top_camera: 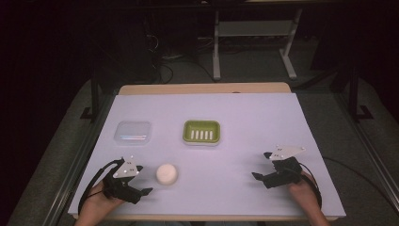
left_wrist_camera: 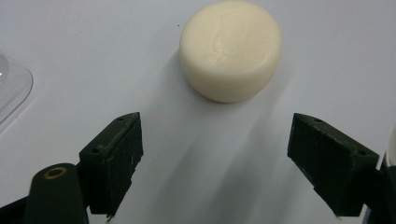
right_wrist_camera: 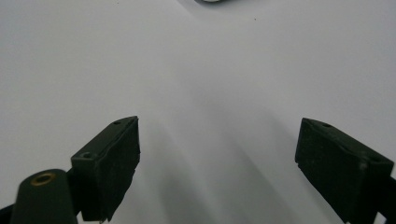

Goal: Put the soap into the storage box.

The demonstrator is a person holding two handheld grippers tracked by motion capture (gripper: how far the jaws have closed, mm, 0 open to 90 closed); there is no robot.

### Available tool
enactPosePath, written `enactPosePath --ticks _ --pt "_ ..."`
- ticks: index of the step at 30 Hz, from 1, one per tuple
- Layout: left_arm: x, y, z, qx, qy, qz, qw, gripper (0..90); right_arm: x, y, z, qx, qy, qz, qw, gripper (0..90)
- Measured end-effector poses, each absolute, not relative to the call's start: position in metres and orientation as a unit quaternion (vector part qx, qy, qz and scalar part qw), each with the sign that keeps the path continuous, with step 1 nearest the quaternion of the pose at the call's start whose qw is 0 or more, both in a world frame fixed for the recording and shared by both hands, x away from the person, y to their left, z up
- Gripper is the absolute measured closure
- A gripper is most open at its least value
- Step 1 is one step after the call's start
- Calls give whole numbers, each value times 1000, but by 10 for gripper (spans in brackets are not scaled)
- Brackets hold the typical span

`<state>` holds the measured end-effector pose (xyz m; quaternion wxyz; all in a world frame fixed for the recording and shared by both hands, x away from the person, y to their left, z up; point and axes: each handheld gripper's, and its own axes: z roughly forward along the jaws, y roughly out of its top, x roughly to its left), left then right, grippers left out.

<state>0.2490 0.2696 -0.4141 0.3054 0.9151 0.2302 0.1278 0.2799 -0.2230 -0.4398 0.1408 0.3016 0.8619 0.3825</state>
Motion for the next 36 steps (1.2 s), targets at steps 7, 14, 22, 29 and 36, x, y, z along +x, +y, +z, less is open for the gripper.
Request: enactPosePath --ticks 7,14,22,29,36 --pt "253 256 -412 925 216 122 288 177 279 -222 -439 302 861 384 138 132" --pt "260 245 -408 930 204 117 281 174 279 -221 -439 297 863 384 140 132" --pt "266 232 -405 937 194 111 270 174 279 -221 -439 296 864 383 141 132" --pt "269 223 -407 942 188 106 257 174 279 -221 -439 296 864 382 139 132" --pt "274 213 -408 946 179 101 249 174 279 -221 -439 297 864 383 139 132"
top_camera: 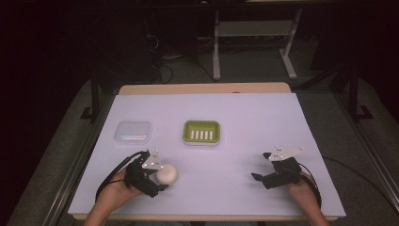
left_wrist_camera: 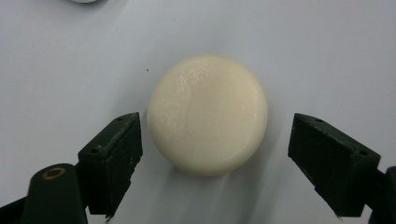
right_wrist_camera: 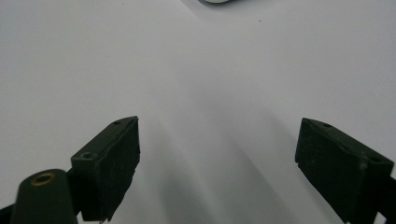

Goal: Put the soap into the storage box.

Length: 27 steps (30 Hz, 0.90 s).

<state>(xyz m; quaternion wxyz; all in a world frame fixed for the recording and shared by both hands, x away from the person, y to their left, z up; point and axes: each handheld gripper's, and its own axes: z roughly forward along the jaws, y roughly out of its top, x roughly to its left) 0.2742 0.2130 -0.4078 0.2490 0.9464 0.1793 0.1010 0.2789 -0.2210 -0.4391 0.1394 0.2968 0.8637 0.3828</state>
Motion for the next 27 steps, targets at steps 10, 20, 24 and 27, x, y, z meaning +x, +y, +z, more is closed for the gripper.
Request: enactPosePath --ticks 10,20,24,27 --pt "278 201 -411 954 170 102 226 174 279 -219 -440 293 866 382 136 132" --pt "284 196 -415 955 172 96 220 174 279 -219 -440 293 866 382 134 132" --pt "286 195 -417 956 173 92 218 174 279 -219 -440 293 866 383 134 132" --pt "287 193 -419 956 175 91 216 175 279 -219 -440 293 866 382 134 132"
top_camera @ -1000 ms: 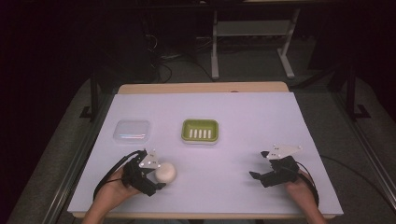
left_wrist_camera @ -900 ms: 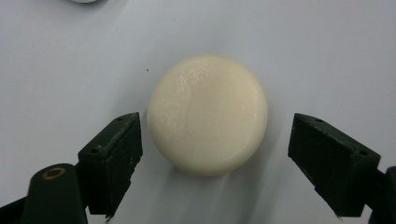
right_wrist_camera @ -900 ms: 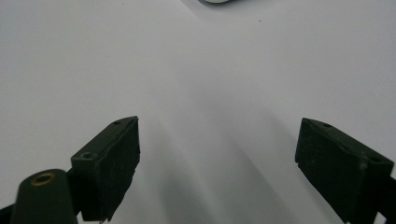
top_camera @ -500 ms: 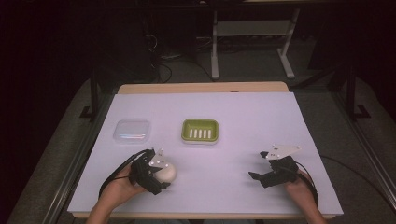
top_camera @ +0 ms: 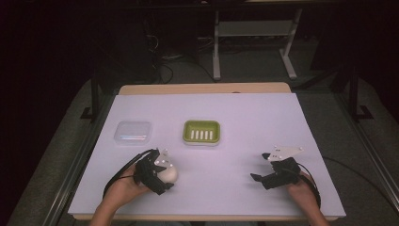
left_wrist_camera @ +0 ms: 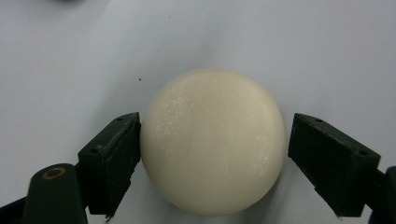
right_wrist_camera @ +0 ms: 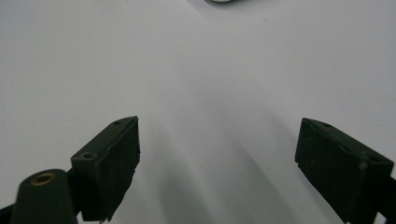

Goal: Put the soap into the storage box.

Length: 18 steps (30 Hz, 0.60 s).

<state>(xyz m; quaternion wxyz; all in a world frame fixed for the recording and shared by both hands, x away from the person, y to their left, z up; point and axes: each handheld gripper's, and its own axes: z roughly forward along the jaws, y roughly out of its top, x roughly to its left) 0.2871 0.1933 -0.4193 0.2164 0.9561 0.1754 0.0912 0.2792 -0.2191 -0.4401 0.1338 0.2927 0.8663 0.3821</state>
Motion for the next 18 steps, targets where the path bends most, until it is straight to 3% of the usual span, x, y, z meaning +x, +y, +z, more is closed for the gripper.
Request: enactPosePath --ticks 18 --pt "294 191 -424 960 175 73 208 241 279 -220 -439 293 865 385 135 132"
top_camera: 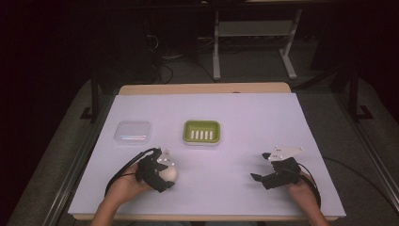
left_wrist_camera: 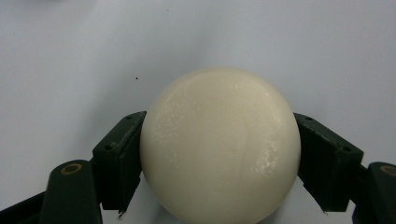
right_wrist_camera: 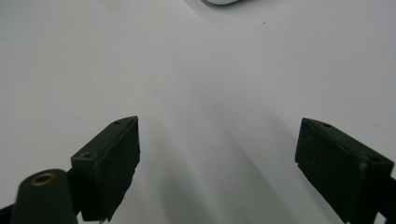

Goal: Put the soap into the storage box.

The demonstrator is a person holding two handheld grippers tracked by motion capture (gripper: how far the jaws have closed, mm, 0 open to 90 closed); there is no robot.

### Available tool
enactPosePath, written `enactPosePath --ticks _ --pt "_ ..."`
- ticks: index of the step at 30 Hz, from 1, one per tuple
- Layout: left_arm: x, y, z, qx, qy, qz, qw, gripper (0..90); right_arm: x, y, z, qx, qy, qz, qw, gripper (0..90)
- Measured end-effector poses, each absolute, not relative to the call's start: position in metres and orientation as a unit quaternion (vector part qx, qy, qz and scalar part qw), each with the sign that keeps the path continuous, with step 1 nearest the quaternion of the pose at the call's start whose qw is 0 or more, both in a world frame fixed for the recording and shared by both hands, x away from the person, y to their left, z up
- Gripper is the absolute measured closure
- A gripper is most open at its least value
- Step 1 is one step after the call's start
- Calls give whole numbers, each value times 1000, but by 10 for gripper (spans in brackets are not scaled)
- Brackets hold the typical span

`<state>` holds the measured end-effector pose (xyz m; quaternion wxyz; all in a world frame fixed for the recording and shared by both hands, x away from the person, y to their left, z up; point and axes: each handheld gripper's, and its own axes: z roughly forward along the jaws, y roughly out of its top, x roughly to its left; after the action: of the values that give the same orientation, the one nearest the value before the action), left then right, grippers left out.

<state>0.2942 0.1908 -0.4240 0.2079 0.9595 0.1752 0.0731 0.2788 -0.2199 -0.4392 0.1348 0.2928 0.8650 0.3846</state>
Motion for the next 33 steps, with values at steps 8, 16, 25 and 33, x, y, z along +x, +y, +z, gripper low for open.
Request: enactPosePath --ticks 8,16,25,33 --pt "294 191 -423 961 166 56 216 247 279 -220 -439 293 864 387 134 132" --pt "298 192 -420 956 170 49 232 249 279 -222 -439 294 862 390 135 132" --pt "304 187 -412 956 164 51 239 250 280 -222 -439 296 860 393 136 132" --pt "315 181 -403 957 154 55 239 250 281 -225 -438 301 856 398 137 132"
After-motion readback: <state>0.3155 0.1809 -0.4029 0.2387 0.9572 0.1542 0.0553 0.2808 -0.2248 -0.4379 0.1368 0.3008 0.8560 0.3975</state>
